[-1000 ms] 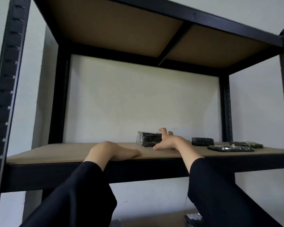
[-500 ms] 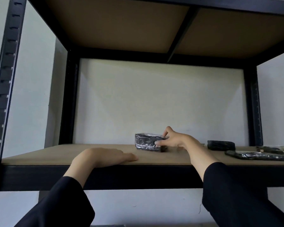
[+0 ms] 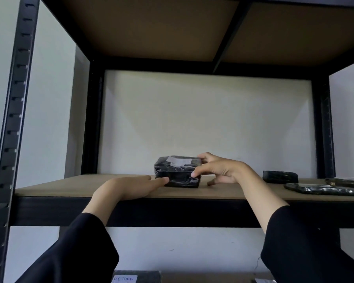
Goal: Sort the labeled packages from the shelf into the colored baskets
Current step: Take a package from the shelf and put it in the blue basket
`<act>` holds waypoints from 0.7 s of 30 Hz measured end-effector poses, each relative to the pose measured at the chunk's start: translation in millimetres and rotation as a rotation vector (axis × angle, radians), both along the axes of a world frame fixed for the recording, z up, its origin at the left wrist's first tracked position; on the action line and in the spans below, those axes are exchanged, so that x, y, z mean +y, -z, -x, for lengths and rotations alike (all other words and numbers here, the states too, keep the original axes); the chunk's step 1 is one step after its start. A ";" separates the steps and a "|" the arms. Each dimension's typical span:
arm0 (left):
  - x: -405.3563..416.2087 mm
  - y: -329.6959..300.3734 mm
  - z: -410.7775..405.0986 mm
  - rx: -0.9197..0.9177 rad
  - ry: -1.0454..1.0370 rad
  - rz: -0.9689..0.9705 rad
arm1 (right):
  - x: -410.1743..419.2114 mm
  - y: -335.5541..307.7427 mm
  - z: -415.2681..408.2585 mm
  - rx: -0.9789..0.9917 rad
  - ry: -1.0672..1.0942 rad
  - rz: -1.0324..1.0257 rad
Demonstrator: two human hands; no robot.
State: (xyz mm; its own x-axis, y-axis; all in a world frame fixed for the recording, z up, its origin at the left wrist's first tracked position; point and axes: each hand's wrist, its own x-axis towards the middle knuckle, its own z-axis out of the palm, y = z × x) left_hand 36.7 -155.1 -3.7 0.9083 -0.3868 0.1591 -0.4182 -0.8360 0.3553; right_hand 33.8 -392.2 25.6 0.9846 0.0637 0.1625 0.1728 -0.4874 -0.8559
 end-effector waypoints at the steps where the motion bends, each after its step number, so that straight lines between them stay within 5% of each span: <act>1: 0.0 0.1 0.3 0.004 -0.008 0.002 | 0.6 0.3 2.0 -0.019 -0.034 -0.030; 14: -4.9 -1.9 5.7 0.020 -0.003 -0.040 | 10.4 14.2 16.2 -0.101 -0.210 -0.043; 21: -0.1 -0.4 8.1 -0.025 -0.001 -0.049 | 25.7 18.4 16.3 -0.285 -0.074 0.057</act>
State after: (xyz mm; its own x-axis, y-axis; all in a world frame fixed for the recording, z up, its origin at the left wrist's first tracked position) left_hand 28.6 -155.2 -3.3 0.9046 -0.3941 0.1625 -0.4258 -0.8523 0.3037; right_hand 17.5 -366.4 7.1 0.8920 0.1510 0.4261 0.4395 -0.5104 -0.7392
